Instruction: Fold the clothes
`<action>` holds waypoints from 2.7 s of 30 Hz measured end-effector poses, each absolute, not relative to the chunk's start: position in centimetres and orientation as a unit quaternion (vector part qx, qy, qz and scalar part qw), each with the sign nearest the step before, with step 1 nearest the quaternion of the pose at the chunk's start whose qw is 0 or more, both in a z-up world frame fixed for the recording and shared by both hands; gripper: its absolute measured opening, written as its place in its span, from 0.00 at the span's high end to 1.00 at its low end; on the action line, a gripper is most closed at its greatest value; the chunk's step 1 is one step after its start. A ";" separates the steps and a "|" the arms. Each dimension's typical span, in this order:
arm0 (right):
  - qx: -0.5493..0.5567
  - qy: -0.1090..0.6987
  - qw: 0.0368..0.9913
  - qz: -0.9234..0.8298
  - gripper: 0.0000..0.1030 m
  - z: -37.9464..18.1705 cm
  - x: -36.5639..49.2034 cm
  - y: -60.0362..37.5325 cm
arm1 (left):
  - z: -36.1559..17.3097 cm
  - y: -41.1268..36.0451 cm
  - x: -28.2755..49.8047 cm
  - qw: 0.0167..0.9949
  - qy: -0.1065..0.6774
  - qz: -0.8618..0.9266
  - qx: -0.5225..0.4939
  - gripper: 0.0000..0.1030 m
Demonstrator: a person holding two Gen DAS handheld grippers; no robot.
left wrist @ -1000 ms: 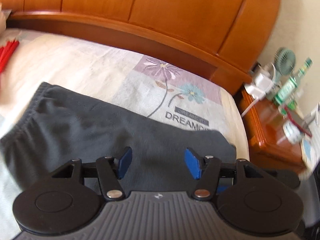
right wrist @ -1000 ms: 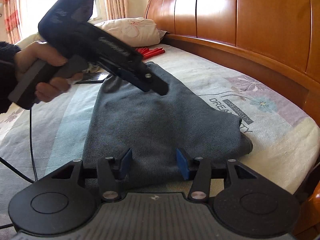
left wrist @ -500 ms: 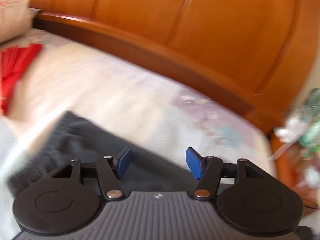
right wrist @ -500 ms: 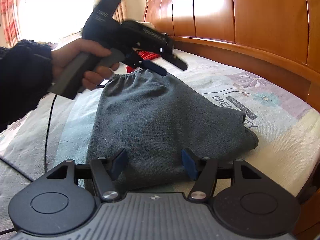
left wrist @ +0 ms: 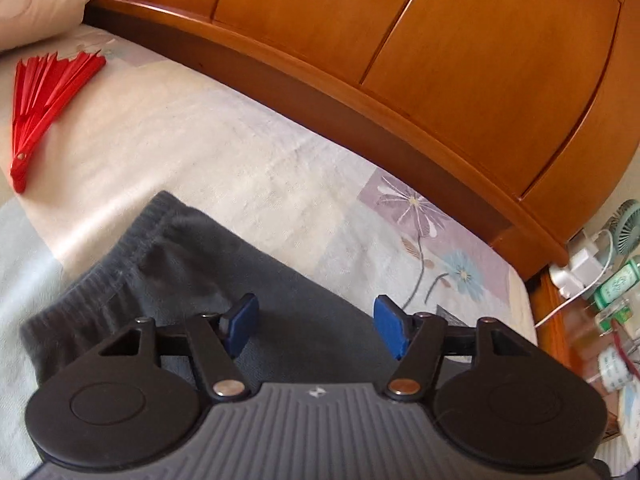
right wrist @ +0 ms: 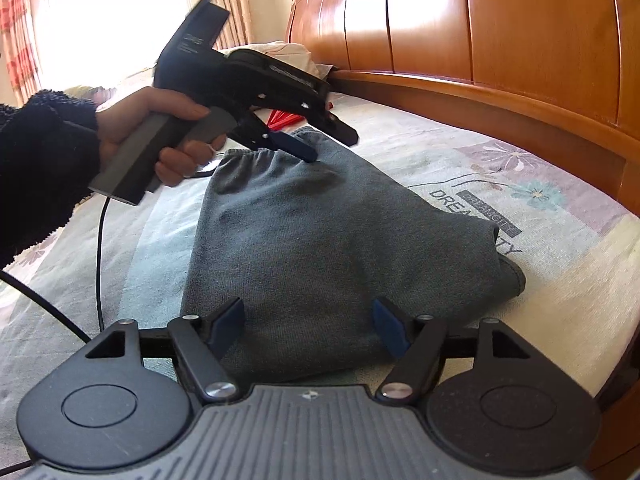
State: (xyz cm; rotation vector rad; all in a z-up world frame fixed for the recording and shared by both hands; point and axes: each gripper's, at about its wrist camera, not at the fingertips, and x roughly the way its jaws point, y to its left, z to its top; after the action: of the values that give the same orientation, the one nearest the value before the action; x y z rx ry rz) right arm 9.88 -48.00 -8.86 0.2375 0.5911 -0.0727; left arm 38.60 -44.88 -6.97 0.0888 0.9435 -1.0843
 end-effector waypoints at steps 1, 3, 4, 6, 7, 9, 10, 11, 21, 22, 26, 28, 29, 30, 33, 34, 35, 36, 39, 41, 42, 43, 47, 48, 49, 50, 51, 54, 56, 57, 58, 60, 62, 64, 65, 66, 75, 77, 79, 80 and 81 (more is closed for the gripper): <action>0.117 0.291 0.949 -0.036 0.26 -8.9 9.9 -48.0 | -7.0 -45.1 38.9 0.753 0.428 -0.498 0.037 0.38; 0.117 0.291 0.949 -0.036 0.26 -8.9 9.9 -47.9 | -7.3 -45.7 39.9 0.767 0.420 -0.483 0.042 0.36; 0.116 0.292 0.949 -0.036 0.25 -8.9 10.0 -47.9 | -7.6 -45.9 40.5 0.775 0.417 -0.473 0.047 0.36; 0.116 0.292 0.949 -0.035 0.24 -8.9 10.0 -47.8 | -8.0 -46.0 41.9 0.779 0.418 -0.465 0.042 0.37; 0.116 0.292 0.949 -0.035 0.24 -8.9 10.0 -47.9 | -8.1 -45.9 42.4 0.776 0.424 -0.465 0.028 0.37; 0.117 0.291 0.949 -0.034 0.24 -8.9 10.0 -47.9 | -7.4 -45.7 42.5 0.778 0.426 -0.462 0.018 0.37; 0.119 0.290 0.949 -0.033 0.24 -8.9 9.9 -48.0 | -6.8 -45.6 42.3 0.780 0.419 -0.464 0.019 0.37; 0.120 0.290 0.949 -0.032 0.24 -9.0 9.9 -48.0 | -6.2 -45.4 42.0 0.782 0.409 -0.469 0.025 0.37; 0.126 0.293 0.947 -0.026 0.20 -8.8 10.1 -48.2 | -7.2 -44.6 43.2 0.801 0.417 -0.426 0.058 0.35; 0.130 0.293 0.947 -0.025 0.20 -8.8 10.1 -48.3 | -6.6 -44.4 43.0 0.800 0.418 -0.426 0.055 0.35; 0.165 0.283 0.944 -0.026 0.20 -8.4 9.7 -48.8 | -4.0 -43.0 41.2 0.793 0.414 -0.443 0.056 0.35; 0.179 0.280 0.943 -0.027 0.20 -8.2 9.4 -49.0 | -3.2 -42.4 39.7 0.777 0.418 -0.467 0.064 0.33; 0.181 0.279 0.943 -0.028 0.20 -8.1 9.2 -49.0 | -3.3 -42.2 38.9 0.765 0.425 -0.479 0.065 0.32; 0.181 0.279 0.943 -0.028 0.20 -8.0 9.1 -49.0 | -3.5 -41.8 38.1 0.754 0.434 -0.489 0.064 0.31; 0.175 0.278 0.944 -0.032 0.20 -7.4 8.4 -48.9 | -4.9 -40.5 36.1 0.743 0.447 -0.492 0.072 0.30; 0.174 0.277 0.944 -0.034 0.20 -7.2 8.1 -49.0 | -5.3 -39.9 35.8 0.747 0.448 -0.486 0.076 0.30; 0.174 0.275 0.945 -0.036 0.20 -7.0 7.9 -49.1 | -5.8 -39.2 35.6 0.755 0.446 -0.475 0.081 0.30; 0.174 0.274 0.945 -0.039 0.20 -6.8 7.6 -49.3 | -6.2 -38.4 35.8 0.763 0.445 -0.460 0.086 0.30; 0.174 0.275 0.944 -0.045 0.19 -6.6 7.2 -49.5 | -7.1 -36.3 37.3 0.790 0.447 -0.407 0.099 0.30; 0.175 0.278 0.943 -0.048 0.19 -6.5 7.1 -49.6 | -7.0 -34.9 38.4 0.805 0.450 -0.374 0.098 0.32; 0.175 0.279 0.943 -0.049 0.19 -6.5 7.0 -49.6 | -6.8 -34.3 38.7 0.809 0.450 -0.367 0.090 0.32; 0.175 0.280 0.943 -0.050 0.19 -6.4 7.0 -49.6 | -6.4 -33.7 38.9 0.812 0.448 -0.366 0.076 0.32; 0.158 0.281 0.945 -0.048 0.19 -6.1 7.7 -49.5 | -4.8 -32.9 37.0 0.816 0.426 -0.384 0.079 0.29; 0.149 0.281 0.947 -0.048 0.19 -6.0 8.0 -49.5 | -4.4 -32.9 36.1 0.817 0.416 -0.389 0.092 0.26; 0.137 0.280 0.949 -0.050 0.19 -5.9 8.5 -49.6 | -4.1 -32.9 35.0 0.817 0.407 -0.394 0.107 0.25; 0.124 0.280 0.950 -0.053 0.18 -5.9 9.1 -49.7 | -4.0 -32.9 33.7 0.816 0.400 -0.400 0.122 0.23; 0.111 0.280 0.952 -0.055 0.18 -5.9 9.7 -49.8 | -3.9 -32.8 32.4 0.814 0.392 -0.407 0.136 0.20; 0.084 0.293 0.951 -0.060 0.18 -6.8 11.4 -50.5 | -4.3 -32.1 28.5 0.804 0.374 -0.425 0.182 0.16; 0.071 0.321 0.942 -0.063 0.18 -8.1 12.4 -50.9 | -4.8 -31.5 26.0 0.795 0.364 -0.436 0.211 0.14; 0.065 0.328 0.941 -0.059 0.18 -8.6 12.5 -50.9 | -5.1 -31.1 24.9 0.792 0.360 -0.440 0.224 0.12; 0.056 0.327 0.942 -0.055 0.17 -8.7 12.3 -50.8 | -5.3 -30.7 23.9 0.792 0.355 -0.437 0.236 0.12; 0.046 0.333 0.941 -0.052 0.17 -8.0 12.2 -50.5 | -5.7 -29.9 22.0 0.797 0.341 -0.424 0.262 0.10; 0.040 0.325 0.944 -0.041 0.17 -7.2 12.3 -50.0 | -5.7 -29.2 20.4 0.805 0.319 -0.408 0.288 0.10; 0.030 0.318 0.947 -0.025 0.17 -6.5 12.5 -49.3 | -5.4 -28.5 19.3 0.810 0.310 -0.400 0.295 0.10; 0.023 0.319 0.947 -0.022 0.17 -6.4 12.5 -48.9 | -5.2 -28.0 19.0 0.813 0.313 -0.397 0.289 0.10; 0.015 0.322 0.946 -0.021 0.17 -6.5 12.5 -48.6 | -5.0 -27.6 18.6 0.816 0.315 -0.395 0.282 0.10; -0.036 0.343 0.938 -0.030 0.16 -6.8 9.8 -45.7 | -5.2 -23.1 16.6 0.842 0.374 -0.344 0.181 0.08; -0.050 0.350 0.935 -0.030 0.13 -7.1 10.0 -44.9 | -5.5 -22.4 15.9 0.848 0.380 -0.332 0.165 0.08; -0.067 0.361 0.930 -0.031 0.12 -7.6 10.3 -44.2 | -5.7 -21.6 15.3 0.850 0.385 -0.327 0.150 0.08; -0.075 0.366 0.927 -0.031 0.12 -7.9 10.5 -43.8 | -5.8 -21.3 15.1 0.851 0.387 -0.325 0.144 0.08; -0.083 0.371 0.924 -0.031 0.12 -8.2 10.7 -43.4 | -5.8 -21.0 14.9 0.853 0.388 -0.321 0.139 0.08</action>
State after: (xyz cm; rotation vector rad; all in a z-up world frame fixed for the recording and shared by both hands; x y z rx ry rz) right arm 10.68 -43.37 -8.20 -0.1698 0.7614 -0.0641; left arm 14.90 -21.00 -5.77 0.2930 0.8158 -0.6758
